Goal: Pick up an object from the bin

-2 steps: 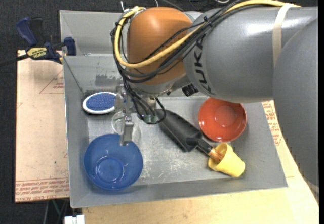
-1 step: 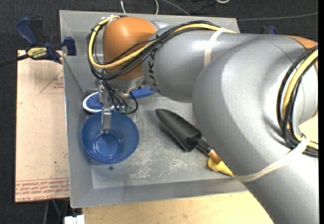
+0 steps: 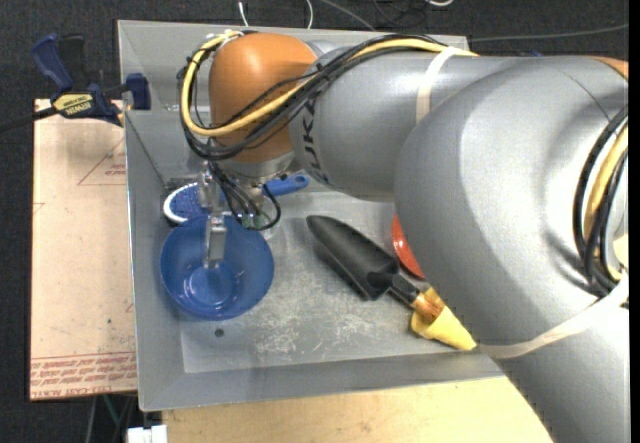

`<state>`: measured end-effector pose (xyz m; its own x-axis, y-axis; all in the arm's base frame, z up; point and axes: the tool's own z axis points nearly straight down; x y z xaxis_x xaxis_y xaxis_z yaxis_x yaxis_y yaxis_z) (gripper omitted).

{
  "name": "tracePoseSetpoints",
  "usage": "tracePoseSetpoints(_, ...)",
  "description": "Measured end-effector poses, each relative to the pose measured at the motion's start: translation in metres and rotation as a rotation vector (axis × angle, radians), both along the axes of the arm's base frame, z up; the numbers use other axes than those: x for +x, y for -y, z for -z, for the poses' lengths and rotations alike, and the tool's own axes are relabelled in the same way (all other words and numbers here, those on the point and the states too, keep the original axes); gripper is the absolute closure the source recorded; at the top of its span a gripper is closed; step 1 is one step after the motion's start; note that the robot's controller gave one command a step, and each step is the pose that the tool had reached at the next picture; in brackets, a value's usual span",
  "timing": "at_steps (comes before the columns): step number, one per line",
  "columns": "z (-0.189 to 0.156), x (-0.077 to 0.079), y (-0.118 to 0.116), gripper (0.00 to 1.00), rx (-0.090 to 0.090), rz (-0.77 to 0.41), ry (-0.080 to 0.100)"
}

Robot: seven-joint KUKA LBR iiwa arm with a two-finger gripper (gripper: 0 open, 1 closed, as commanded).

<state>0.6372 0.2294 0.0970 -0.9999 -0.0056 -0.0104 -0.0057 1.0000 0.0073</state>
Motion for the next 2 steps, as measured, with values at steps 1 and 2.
tracePoseSetpoints(1,-0.005,0.015,0.001,0.0,0.005,0.014,0.006)
tracePoseSetpoints(2,0.017,0.001,0.002,0.0,0.02,0.252,0.023)
